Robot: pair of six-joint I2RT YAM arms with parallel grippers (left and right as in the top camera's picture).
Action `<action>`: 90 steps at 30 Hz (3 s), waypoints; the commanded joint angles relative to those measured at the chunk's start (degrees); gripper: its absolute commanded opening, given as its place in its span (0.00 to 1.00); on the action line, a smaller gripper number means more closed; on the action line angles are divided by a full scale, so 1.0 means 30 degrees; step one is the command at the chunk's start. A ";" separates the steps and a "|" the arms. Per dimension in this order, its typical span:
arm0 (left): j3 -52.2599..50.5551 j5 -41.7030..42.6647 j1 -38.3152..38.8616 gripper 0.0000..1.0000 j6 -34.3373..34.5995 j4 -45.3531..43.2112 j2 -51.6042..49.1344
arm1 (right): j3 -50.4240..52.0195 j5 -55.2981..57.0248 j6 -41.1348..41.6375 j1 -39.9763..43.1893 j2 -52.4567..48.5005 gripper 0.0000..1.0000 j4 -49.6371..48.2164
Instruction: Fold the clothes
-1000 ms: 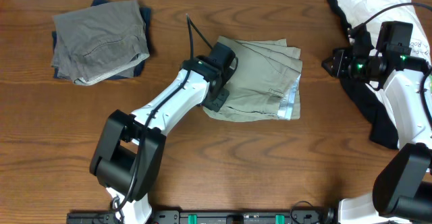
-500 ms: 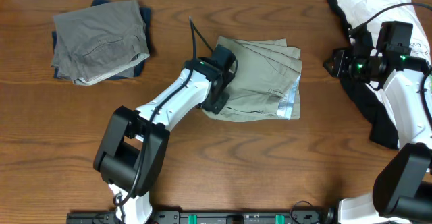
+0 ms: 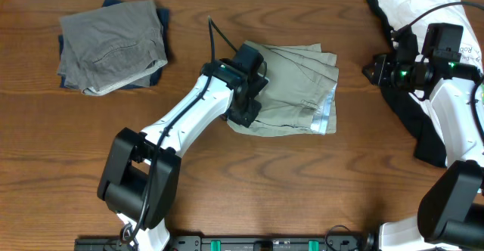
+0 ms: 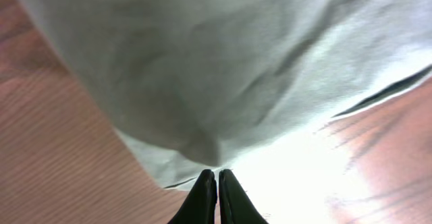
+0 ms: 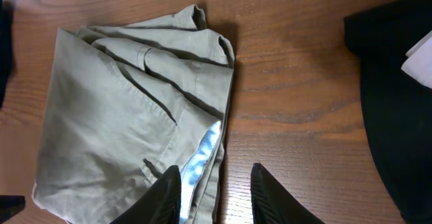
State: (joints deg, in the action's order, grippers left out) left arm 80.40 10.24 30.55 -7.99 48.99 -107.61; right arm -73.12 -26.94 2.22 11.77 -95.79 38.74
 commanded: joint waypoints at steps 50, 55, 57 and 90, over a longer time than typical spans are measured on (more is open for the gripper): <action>0.0444 -0.7584 -0.2871 0.79 -0.4481 -1.0280 0.0452 | -0.0087 0.0991 -0.0321 -0.0022 -0.0036 0.33 -0.0138; 0.0437 -0.3504 -0.1093 0.88 -0.4488 -0.8444 0.1253 | -0.0087 0.0991 -0.0328 -0.0022 -0.0044 0.33 -0.0131; 0.0357 -0.3228 -0.0379 0.91 -0.4670 -0.7963 0.0962 | -0.0087 0.0984 -0.0328 -0.0022 -0.0044 0.33 -0.0109; 0.0342 -0.3118 0.3402 0.98 -0.6834 -0.6921 -0.4386 | -0.0087 0.1086 -0.0350 -0.0022 -0.0044 0.34 -0.0036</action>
State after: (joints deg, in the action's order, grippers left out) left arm 81.45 0.38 40.69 -27.42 27.51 -119.55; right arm -73.12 -23.86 2.11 11.77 -95.83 38.87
